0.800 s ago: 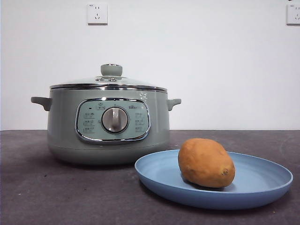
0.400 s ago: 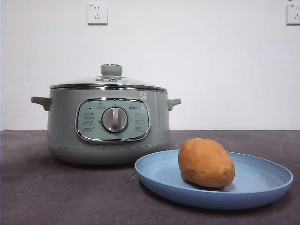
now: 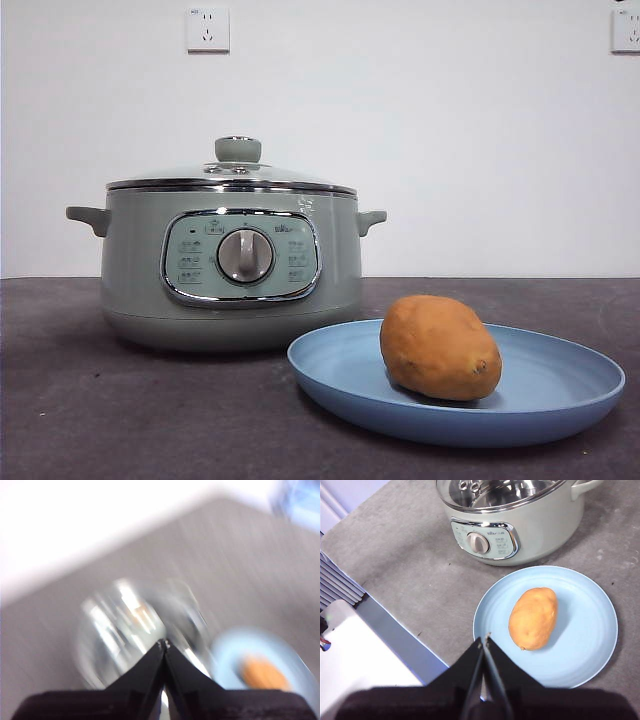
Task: Take the potato out from the steamer,put the potato on the plate,close the lid
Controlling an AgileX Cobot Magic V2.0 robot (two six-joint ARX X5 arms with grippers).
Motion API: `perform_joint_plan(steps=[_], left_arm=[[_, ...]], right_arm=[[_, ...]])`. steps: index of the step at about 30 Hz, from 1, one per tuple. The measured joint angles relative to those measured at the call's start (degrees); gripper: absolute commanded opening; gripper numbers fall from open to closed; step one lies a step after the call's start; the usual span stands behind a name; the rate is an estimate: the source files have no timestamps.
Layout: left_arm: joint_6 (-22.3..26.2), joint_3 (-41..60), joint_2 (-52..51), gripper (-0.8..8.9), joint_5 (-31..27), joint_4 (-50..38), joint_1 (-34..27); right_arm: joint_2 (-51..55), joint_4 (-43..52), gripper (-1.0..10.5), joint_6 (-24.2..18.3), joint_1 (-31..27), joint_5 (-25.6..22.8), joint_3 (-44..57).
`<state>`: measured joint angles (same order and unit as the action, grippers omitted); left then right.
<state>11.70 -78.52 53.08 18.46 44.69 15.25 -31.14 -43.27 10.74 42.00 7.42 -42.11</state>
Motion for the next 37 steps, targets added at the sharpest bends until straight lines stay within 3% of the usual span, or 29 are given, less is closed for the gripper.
perform_joint_plan(steps=[7, 10, 17, 24, 37], left_arm=[[0.09, 17.97, -15.61, -0.03, -0.35, -26.27, -9.84], [0.09, 28.06, -21.9, -0.03, -0.96, -33.16, -13.16], [-2.69, 48.46, -34.38, -0.03, -3.61, -38.69, -16.85], [-6.49, 62.58, -41.7, -0.03, -7.56, -40.7, -17.07], [-9.86, 75.87, -50.31, -0.03, -9.38, -41.35, -17.07]], right_arm=[[0.0, 0.0, 0.0, 0.0, 0.0, 0.0, 0.0], [0.0, 0.0, 0.0, 0.0, 0.0, 0.0, 0.0], [0.0, 0.0, 0.0, 0.0, 0.0, 0.0, 0.0], [0.0, 0.0, 0.0, 0.0, 0.0, 0.0, 0.0], [0.0, 0.0, 0.0, 0.0, 0.0, 0.0, 0.0]])
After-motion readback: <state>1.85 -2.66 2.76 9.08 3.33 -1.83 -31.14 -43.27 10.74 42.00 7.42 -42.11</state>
